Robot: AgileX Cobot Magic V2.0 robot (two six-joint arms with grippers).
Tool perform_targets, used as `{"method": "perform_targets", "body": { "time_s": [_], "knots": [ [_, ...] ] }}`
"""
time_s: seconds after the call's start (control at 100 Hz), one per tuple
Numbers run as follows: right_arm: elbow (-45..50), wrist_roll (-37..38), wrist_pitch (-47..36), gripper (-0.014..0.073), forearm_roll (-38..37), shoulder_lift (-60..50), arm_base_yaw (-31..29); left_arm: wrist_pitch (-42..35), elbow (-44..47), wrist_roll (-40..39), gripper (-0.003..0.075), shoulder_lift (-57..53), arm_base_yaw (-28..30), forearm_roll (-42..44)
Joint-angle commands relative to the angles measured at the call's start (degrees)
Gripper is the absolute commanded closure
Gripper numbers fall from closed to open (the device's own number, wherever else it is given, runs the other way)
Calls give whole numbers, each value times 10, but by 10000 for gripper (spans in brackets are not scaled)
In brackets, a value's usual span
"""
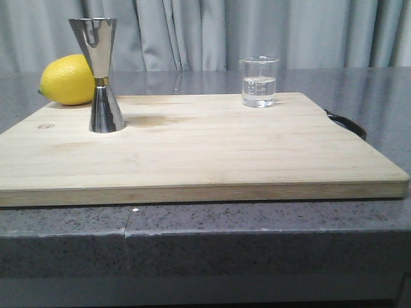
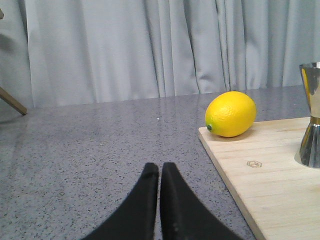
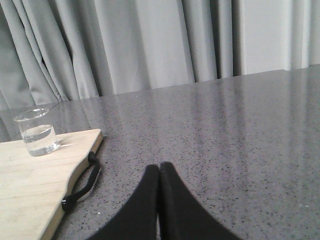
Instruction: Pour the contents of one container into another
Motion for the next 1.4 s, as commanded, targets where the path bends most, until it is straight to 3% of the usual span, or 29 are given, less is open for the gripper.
{"method": "perform_targets", "body": {
  "time_s": [0.0, 0.98, 1.14, 1.39],
  "knots": [
    [12, -2, -48, 669, 0, -10, 1, -42, 20, -5, 739, -14, 0, -1],
    [12, -2, -56, 669, 0, -10, 1, -59, 20, -5, 739, -14, 0, -1],
    [8, -2, -70, 669, 0, -10, 1, -86, 13, -6, 739, -14, 0, -51],
    [-94, -2, 67, 669, 0, 3, 1, -7, -90, -6, 739, 4, 0, -82]
  ]
}}
